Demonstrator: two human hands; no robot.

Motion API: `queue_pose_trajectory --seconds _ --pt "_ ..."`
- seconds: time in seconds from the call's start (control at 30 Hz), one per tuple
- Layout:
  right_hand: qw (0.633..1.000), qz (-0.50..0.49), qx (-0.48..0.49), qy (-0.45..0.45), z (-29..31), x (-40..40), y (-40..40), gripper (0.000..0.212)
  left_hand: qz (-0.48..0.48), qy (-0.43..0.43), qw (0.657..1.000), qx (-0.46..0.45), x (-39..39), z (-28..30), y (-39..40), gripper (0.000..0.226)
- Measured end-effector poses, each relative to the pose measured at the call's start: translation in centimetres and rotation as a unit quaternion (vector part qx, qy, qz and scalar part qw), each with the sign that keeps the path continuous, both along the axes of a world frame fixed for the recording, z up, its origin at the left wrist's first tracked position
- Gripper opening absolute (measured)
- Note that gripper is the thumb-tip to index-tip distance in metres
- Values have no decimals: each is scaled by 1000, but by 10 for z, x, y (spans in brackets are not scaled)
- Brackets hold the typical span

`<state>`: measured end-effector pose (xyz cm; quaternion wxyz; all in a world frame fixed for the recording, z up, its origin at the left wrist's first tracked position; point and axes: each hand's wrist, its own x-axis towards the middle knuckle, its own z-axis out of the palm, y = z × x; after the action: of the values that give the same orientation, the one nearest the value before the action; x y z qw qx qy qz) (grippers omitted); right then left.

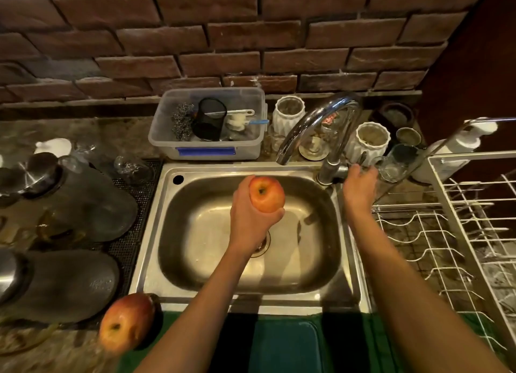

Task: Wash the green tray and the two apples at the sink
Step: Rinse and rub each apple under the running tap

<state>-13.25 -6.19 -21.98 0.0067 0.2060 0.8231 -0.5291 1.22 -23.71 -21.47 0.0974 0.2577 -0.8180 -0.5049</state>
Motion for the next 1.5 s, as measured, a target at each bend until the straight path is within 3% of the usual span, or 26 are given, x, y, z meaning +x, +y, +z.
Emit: queue_pose_trajectory --seconds 0.3,0.43,0.63,0.7,0.8,0.87,1.0,1.17,1.3,1.43,1.5 --pt "995 -60 1 -78 -17 -50 9 52 14 -19 999 26 3 -7 -4 97" --pt "990 -92 -49 -94 -20 -55 14 53 12 -19 998 61 3 -3 0 92" --pt "982 -93 -113 -119 -24 -22 -3 34 41 -4 980 194 10 -6 5 89" --pt "969 -30 -204 -133 -16 20 -27 23 80 -6 959 270 11 -9 6 87" --pt "923 159 -306 -170 -7 77 -72 26 110 -12 934 341 15 -15 9 78" --pt "910 211 -312 -170 -4 95 -93 18 97 -20 941 322 19 -17 11 83" --pt "918 196 -276 -206 -3 98 -108 19 60 -37 980 187 23 -19 1 79" --pt "915 200 -220 -273 -1 97 -114 14 41 19 990 135 17 -20 -9 26" --pt "931 195 -218 -220 -4 99 -113 19 144 64 957 242 10 -18 4 18" --pt "940 259 -197 -100 -10 118 -108 8 230 3 910 344 0 -17 6 21" --pt "942 289 -156 -68 -12 123 -110 8 233 -14 909 346 0 -17 4 24"
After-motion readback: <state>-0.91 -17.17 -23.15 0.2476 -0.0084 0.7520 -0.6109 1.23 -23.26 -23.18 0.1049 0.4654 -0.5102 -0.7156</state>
